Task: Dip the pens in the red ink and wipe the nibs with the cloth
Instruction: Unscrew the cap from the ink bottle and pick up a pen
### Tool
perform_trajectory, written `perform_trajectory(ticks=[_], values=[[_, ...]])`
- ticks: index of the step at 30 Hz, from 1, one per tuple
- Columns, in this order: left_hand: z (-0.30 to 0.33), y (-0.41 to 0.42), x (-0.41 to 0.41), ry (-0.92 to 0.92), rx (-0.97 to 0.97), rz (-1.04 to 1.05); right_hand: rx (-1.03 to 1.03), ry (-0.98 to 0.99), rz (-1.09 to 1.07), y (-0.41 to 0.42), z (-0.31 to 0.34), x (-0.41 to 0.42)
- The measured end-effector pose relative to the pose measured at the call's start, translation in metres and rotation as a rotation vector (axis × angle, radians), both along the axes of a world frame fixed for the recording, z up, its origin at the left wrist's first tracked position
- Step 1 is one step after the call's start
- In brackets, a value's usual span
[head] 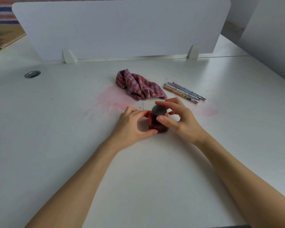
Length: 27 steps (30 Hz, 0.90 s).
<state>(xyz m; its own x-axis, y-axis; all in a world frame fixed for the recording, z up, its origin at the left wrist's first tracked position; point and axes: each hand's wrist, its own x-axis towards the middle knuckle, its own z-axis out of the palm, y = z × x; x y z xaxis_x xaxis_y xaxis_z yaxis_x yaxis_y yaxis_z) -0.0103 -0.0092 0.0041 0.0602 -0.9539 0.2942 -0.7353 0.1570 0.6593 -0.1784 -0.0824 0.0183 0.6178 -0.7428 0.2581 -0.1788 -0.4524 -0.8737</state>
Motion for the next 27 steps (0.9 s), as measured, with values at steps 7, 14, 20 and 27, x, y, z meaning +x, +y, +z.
perform_trajectory(ticks=[7,14,20,27], values=[[0.002,0.0,0.0,0.008,-0.018,0.004,0.023,-0.093,0.018,-0.003,0.0,0.001],[0.001,0.0,-0.001,-0.014,-0.008,0.011,0.467,-0.676,-0.224,-0.013,0.017,-0.014],[-0.004,-0.003,0.001,-0.031,-0.055,0.021,0.369,-0.465,-0.531,-0.037,0.008,-0.043],[-0.007,-0.004,0.002,-0.045,-0.038,0.053,-0.149,0.459,-0.548,-0.046,-0.011,-0.047]])
